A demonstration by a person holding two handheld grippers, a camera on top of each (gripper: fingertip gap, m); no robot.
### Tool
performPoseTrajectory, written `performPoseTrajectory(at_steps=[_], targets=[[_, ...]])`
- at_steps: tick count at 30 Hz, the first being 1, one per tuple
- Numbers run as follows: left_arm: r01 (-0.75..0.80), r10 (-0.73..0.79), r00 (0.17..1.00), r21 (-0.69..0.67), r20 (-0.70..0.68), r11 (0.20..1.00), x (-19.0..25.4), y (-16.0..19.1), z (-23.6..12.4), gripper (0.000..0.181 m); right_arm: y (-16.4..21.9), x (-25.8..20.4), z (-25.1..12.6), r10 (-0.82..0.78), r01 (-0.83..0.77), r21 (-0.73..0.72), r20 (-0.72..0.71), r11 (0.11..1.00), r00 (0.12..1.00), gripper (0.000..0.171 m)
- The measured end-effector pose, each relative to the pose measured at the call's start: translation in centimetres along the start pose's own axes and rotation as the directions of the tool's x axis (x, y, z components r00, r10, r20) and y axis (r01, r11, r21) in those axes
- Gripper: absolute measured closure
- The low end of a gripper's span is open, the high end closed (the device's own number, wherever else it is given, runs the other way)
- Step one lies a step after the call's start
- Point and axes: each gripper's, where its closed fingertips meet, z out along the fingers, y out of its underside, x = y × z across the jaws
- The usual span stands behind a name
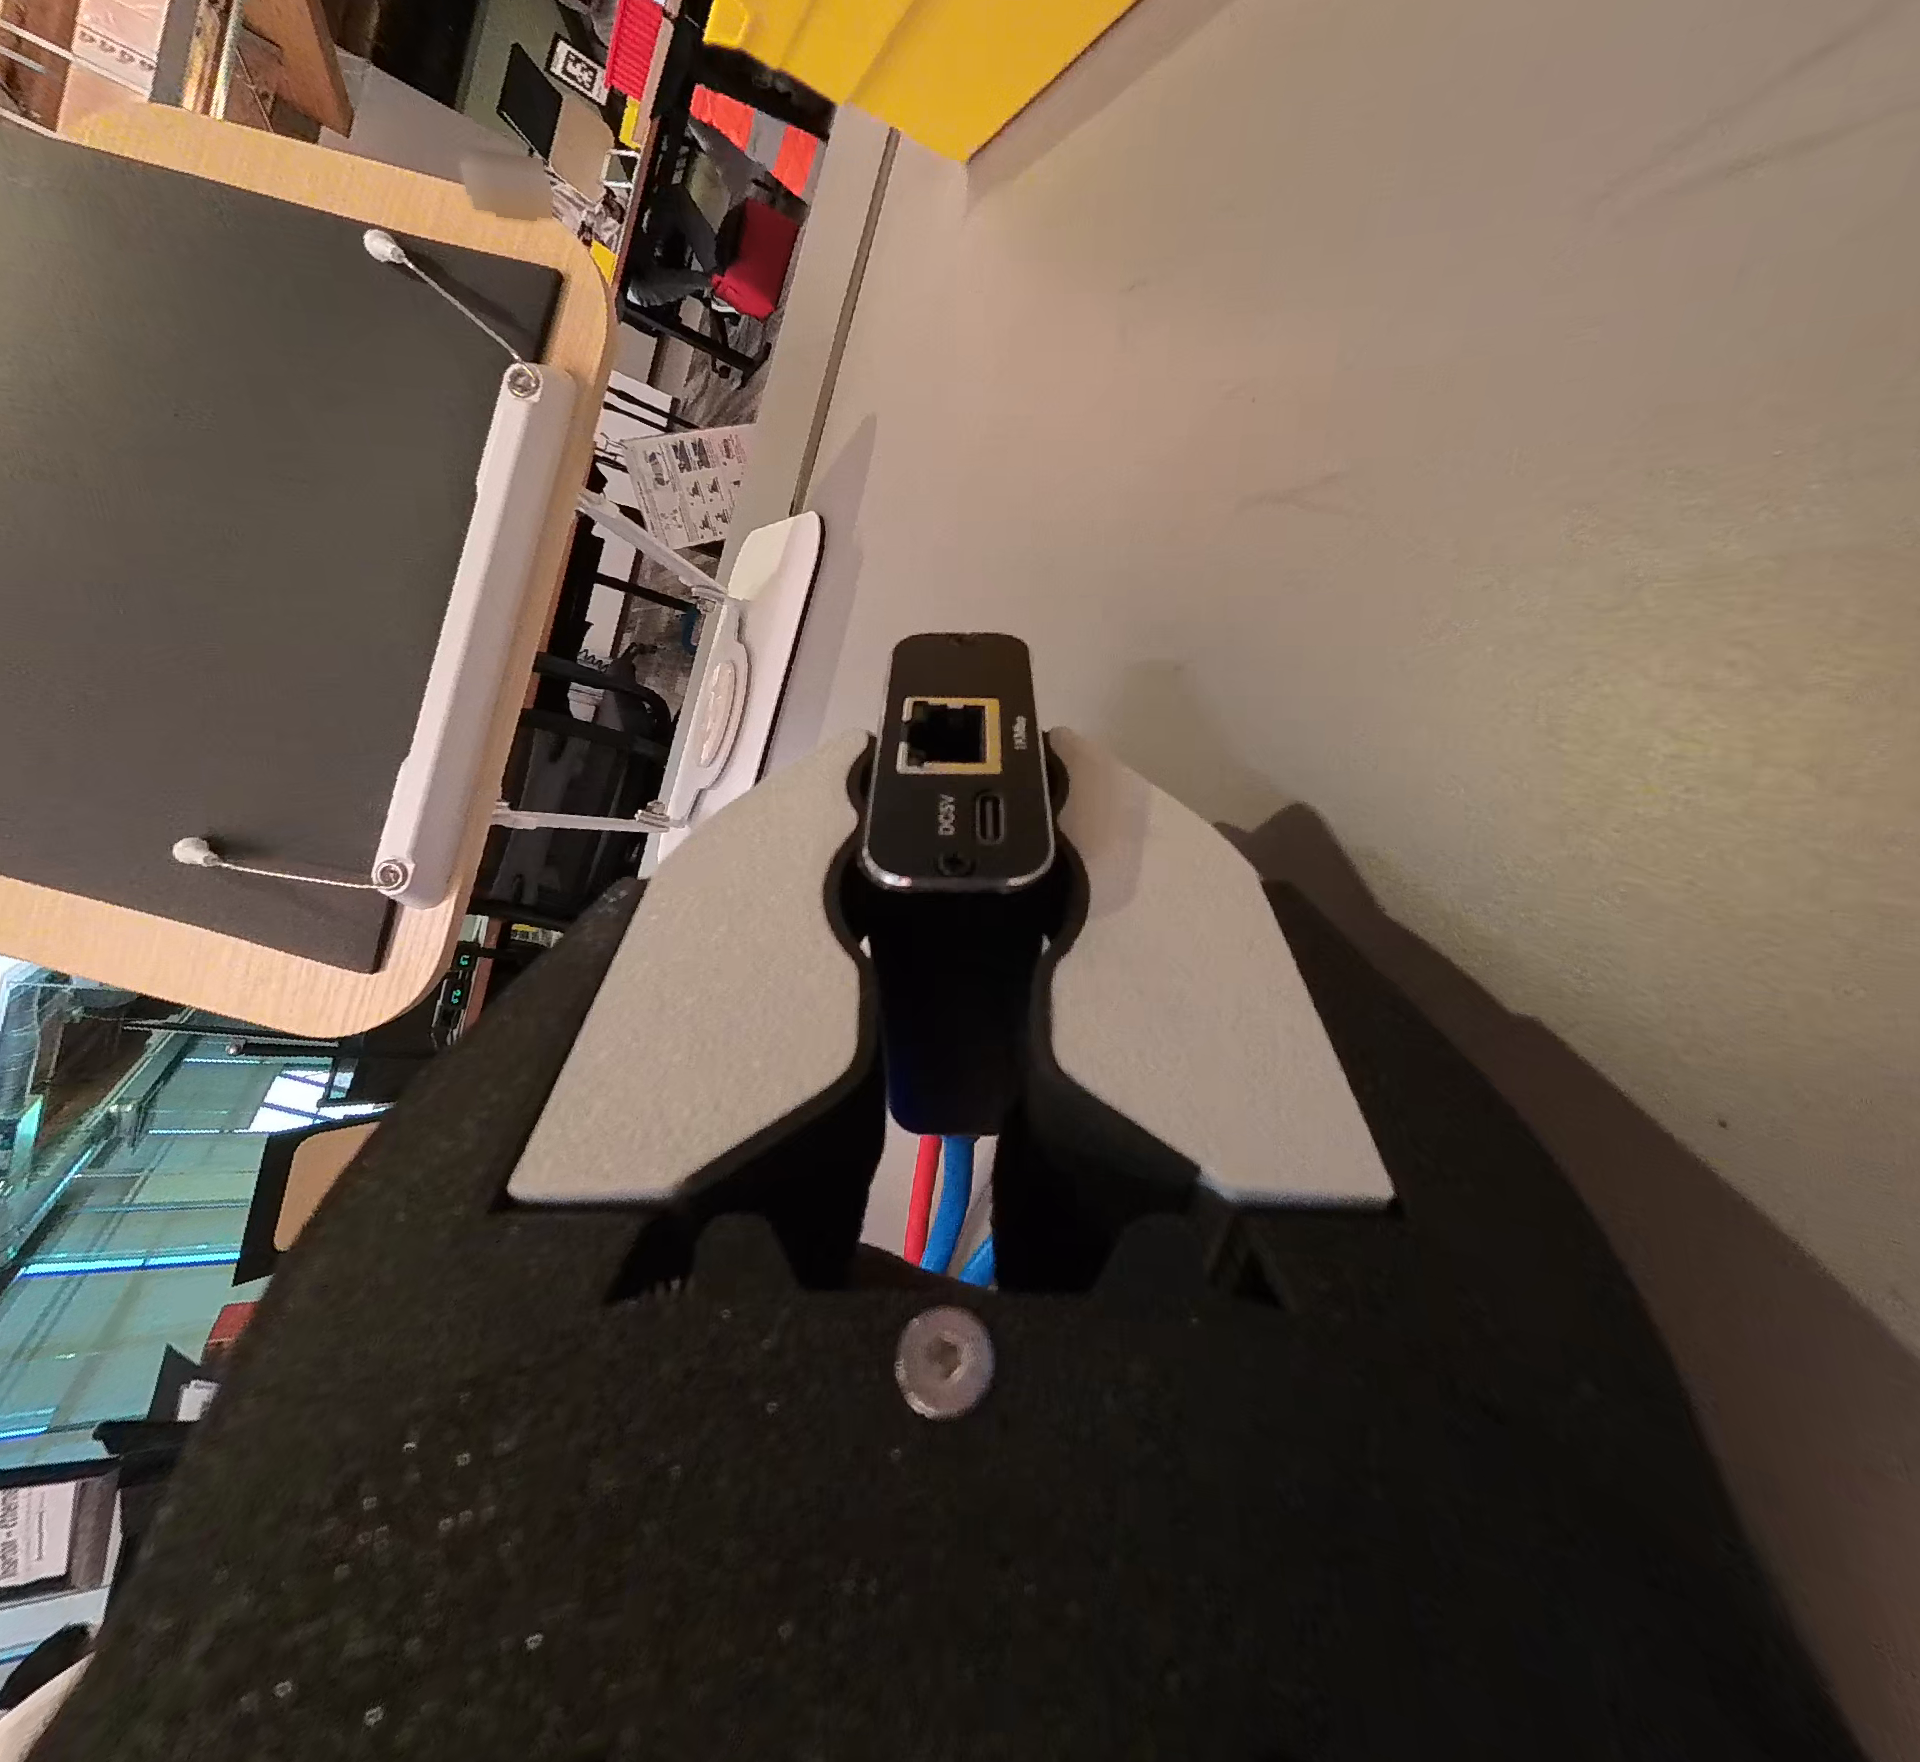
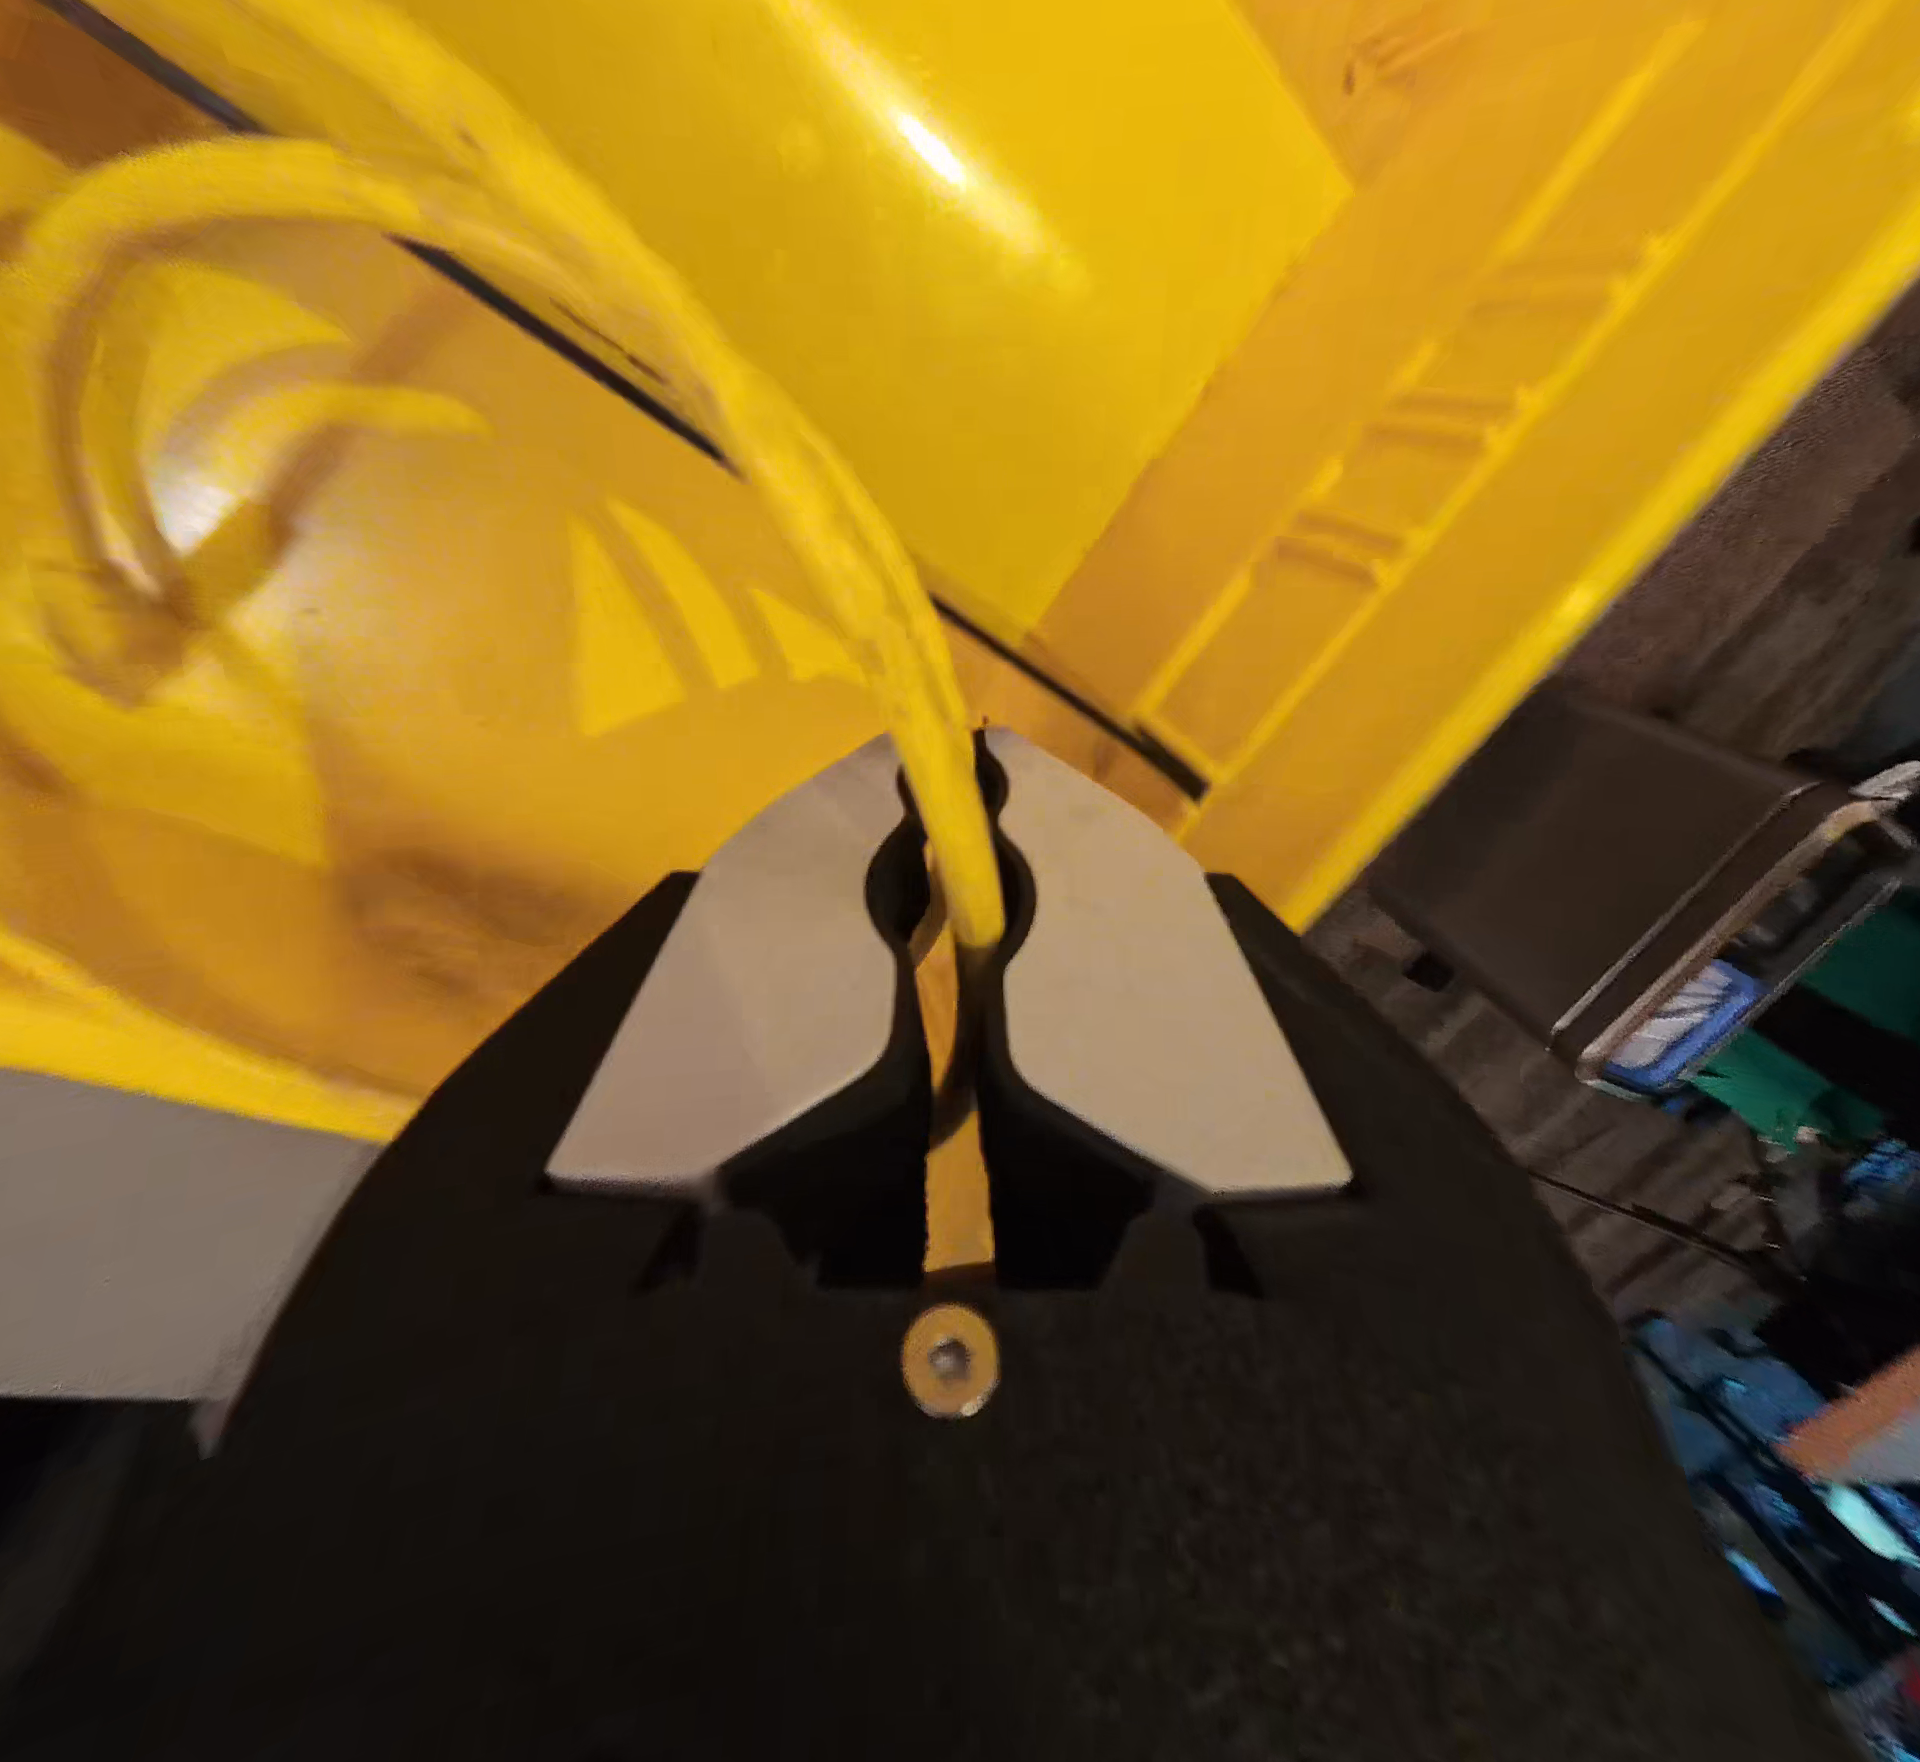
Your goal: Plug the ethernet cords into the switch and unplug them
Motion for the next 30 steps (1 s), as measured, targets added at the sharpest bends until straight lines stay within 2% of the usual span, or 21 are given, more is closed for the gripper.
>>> performPoseTrajectory(at_steps=[3,6,9,10,11,12,15,18,21,23,25,26,28,30], targets=[[0.0,0.0,1.0,-0.001,-0.001,1.0,0.0,0.0,0.0,0.155,0.0,-0.4,2.0,-0.103,0.1,-0.076,-0.036,0.992,0.994,0.165],[-0.001,0.001,1.0,0.0,0.001,1.0,0.0,0.0,0.0,0.155,-0.8,-1.3,2.9,-0.199,0.199,-0.011,-0.027,0.98,0.98,0.167],[-0.001,0.001,1.0,-0.001,-0.002,1.0,0.0,0.1,0.0,0.155,-0.8,-1.0,2.4,-0.159,0.159,0.016,-0.028,0.987,0.987,0.165],[-0.002,0.002,1.0,-0.001,-0.003,1.0,0.1,0.1,0.0,0.155,-0.9,-0.9,2.0,-0.144,0.145,0.038,-0.029,0.989,0.989,0.161],[-0.002,0.002,1.0,-0.001,-0.003,1.0,0.1,0.1,0.0,0.155,-0.9,-0.9,1.5,-0.136,0.138,0.055,-0.029,0.989,0.99,0.147],[-0.002,0.002,1.0,-0.001,-0.003,1.0,0.1,0.1,0.1,0.155,-0.7,-0.8,0.9,-0.136,0.138,0.062,-0.032,0.988,0.99,0.14],[-0.002,0.002,1.0,-0.001,-0.005,1.0,0.1,0.1,0.1,0.155,-0.7,0.1,-1.2,-0.161,0.173,0.104,-0.117,0.979,0.98,0.13],[-0.003,0.003,1.0,-0.002,-0.005,1.0,0.1,0.1,0.1,0.155,-0.2,-0.7,-2.3,-0.188,0.204,0.135,-0.124,0.97,0.974,0.131],[-0.005,0.005,1.0,-0.002,-0.006,1.0,0.2,0.1,0.1,0.155,0.7,-1.3,-1.6,-0.133,0.145,0.114,-0.11,0.983,0.985,0.132],[-0.005,0.005,1.0,-0.002,-0.007,1.0,0.2,0.1,0.1,0.155,1.0,-0.7,-0.7,-0.114,0.13,0.095,-0.154,0.987,0.981,0.147],[-0.005,0.005,1.0,-0.002,-0.007,1.0,0.2,0.1,0.1,0.155,0.6,-1.4,0.0,-0.11,0.127,0.134,-0.131,0.983,0.985,0.161],[-0.004,0.004,1.0,-0.001,-0.006,1.0,0.2,0.1,0.1,0.155,0.7,-1.8,0.3,-0.107,0.122,0.135,-0.111,0.983,0.988,0.162],[-0.002,0.002,1.0,0.0,-0.007,1.0,0.2,0.1,0.0,0.155,0.9,-1.8,0.1,-0.114,0.13,0.133,-0.119,0.983,0.986,0.157],[-0.004,0.004,1.0,-0.001,-0.007,1.0,0.2,0.1,0.1,0.155,0.3,-1.8,-1.1,-0.103,0.124,0.186,-0.117,0.975,0.988,0.14]])
